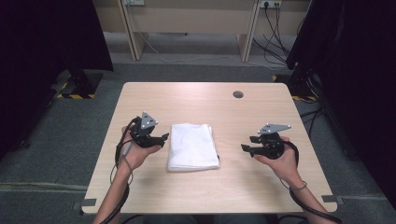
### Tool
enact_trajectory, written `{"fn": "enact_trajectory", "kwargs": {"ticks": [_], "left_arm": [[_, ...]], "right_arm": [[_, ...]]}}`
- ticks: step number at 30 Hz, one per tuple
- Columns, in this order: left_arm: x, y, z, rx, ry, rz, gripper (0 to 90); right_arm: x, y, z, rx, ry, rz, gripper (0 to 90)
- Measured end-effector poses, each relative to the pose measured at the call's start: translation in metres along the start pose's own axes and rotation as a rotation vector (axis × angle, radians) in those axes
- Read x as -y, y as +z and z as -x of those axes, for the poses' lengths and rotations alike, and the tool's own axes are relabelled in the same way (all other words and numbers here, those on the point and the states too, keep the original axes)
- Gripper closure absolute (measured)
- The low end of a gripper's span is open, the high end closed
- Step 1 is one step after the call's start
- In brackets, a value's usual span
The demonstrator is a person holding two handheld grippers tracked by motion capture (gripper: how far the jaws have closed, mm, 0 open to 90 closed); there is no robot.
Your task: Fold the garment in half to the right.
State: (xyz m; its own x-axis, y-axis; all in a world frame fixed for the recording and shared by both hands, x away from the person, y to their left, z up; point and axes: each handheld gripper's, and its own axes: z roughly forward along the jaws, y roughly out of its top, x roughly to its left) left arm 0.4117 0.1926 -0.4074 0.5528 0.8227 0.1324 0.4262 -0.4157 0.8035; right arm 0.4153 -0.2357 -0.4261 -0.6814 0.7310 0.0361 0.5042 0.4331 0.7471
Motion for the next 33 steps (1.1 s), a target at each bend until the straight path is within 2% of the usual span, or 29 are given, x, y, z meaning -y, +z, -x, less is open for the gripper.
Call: {"fn": "enact_trajectory", "kwargs": {"ticks": [11,33], "left_arm": [[0.013,-0.009,-0.002,-0.014,-0.020,0.022,25.9],[0.038,-0.022,0.002,-0.020,-0.014,0.037,24.9]], "right_arm": [[0.008,-0.009,0.009,0.024,0.022,0.010,43.7],[0.025,-0.024,0.019,0.065,0.055,0.025,40.5]]}}
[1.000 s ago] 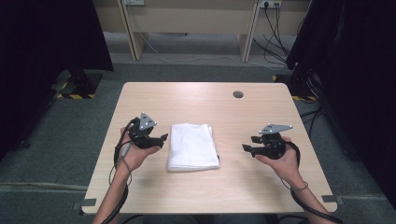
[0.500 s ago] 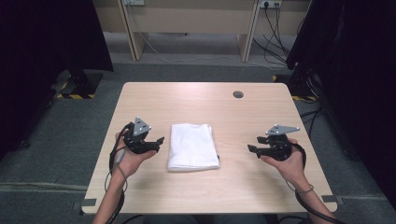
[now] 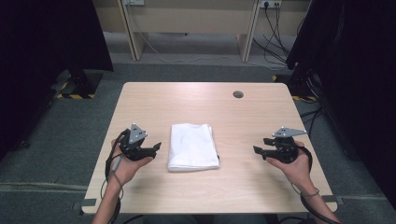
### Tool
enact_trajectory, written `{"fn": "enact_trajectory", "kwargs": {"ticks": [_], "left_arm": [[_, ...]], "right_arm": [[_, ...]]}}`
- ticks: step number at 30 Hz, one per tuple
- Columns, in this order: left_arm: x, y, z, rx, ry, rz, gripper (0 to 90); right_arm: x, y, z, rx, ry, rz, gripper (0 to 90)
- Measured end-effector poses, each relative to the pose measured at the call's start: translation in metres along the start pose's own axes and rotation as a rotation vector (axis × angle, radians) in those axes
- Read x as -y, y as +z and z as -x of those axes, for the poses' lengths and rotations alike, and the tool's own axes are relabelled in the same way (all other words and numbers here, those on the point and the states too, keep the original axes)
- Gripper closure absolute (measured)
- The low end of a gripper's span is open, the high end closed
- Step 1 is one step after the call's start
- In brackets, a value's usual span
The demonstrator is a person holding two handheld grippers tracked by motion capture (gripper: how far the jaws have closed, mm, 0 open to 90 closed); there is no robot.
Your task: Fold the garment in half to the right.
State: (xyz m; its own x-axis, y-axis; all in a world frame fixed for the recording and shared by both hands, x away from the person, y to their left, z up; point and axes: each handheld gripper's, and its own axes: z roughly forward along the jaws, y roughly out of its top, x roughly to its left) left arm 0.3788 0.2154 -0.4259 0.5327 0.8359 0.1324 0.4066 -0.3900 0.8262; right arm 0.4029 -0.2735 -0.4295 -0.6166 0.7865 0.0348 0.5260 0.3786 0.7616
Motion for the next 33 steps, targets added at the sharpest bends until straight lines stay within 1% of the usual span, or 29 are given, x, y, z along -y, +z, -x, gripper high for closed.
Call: {"fn": "enact_trajectory", "kwargs": {"ticks": [12,15,28,33], "left_arm": [[0.010,-0.007,0.001,-0.005,-0.014,0.019,24.5],[0.013,-0.008,0.002,-0.005,-0.013,0.027,24.4],[0.026,-0.013,0.004,-0.004,-0.019,0.030,24.2],[0.030,-0.016,0.004,-0.009,-0.026,0.041,24.2]], "right_arm": [[0.009,-0.009,0.005,0.023,0.020,0.006,38.5],[0.011,-0.009,0.006,0.027,0.027,0.007,37.9],[0.021,-0.013,0.010,0.038,0.047,0.007,36.4],[0.026,-0.014,0.012,0.044,0.064,0.010,35.6]]}}
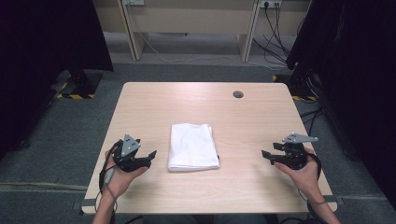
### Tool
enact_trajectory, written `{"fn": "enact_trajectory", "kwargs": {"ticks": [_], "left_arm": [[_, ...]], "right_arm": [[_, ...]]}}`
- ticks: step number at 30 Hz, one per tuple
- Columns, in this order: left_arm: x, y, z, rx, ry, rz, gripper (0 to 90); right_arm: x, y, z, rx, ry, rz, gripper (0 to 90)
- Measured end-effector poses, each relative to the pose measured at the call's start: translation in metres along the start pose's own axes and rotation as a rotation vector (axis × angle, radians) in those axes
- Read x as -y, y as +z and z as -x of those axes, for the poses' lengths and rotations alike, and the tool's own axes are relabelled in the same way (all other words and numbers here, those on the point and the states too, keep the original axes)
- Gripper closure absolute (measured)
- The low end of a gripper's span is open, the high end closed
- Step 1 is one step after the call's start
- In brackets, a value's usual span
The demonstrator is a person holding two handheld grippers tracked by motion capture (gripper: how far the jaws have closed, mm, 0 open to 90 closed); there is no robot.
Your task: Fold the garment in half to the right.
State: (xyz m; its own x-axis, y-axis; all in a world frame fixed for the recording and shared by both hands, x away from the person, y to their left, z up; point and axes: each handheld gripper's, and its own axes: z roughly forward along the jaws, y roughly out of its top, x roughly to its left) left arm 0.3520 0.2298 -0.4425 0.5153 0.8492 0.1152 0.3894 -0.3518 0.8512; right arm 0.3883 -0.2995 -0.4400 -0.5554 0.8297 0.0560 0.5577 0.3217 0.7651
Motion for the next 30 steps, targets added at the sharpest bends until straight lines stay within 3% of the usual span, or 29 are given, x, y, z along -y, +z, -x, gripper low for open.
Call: {"fn": "enact_trajectory", "kwargs": {"ticks": [30], "left_arm": [[0.032,-0.017,-0.005,-0.041,-0.059,0.015,24.1]], "right_arm": [[0.021,-0.013,0.017,0.040,0.063,0.017,33.8]]}}
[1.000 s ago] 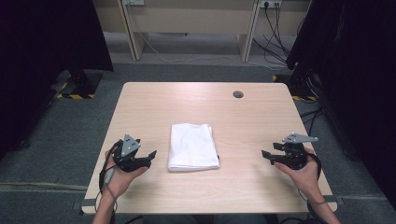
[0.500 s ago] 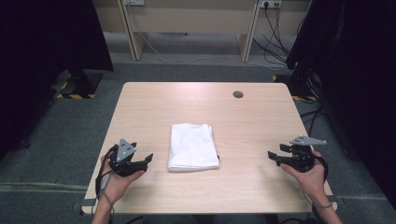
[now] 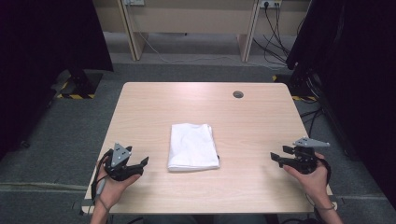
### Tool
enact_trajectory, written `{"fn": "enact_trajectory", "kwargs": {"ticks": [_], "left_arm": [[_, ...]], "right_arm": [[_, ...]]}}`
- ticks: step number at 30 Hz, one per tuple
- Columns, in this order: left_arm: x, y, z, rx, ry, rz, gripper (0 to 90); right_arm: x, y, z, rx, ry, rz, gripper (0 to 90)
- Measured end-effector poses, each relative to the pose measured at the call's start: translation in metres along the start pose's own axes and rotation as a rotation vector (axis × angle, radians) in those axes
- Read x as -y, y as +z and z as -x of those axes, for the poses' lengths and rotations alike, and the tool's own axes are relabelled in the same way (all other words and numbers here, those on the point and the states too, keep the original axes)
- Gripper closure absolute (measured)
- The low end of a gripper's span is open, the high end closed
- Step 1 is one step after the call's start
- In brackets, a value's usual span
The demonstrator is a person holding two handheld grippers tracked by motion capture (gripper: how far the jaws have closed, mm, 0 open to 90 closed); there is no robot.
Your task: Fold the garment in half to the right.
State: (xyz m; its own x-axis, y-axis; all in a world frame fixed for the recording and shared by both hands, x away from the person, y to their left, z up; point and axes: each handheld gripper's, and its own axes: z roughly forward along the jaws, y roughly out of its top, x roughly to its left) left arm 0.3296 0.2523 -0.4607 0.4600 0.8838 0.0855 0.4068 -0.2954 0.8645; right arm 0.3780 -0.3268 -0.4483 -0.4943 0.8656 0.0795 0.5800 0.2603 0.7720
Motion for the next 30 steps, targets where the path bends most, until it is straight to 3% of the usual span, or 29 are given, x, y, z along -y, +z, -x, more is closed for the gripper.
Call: {"fn": "enact_trajectory", "kwargs": {"ticks": [30], "left_arm": [[0.014,0.004,-0.001,-0.015,-0.015,-0.008,24.1]], "right_arm": [[0.018,0.003,0.008,0.028,0.040,-0.005,32.2]]}}
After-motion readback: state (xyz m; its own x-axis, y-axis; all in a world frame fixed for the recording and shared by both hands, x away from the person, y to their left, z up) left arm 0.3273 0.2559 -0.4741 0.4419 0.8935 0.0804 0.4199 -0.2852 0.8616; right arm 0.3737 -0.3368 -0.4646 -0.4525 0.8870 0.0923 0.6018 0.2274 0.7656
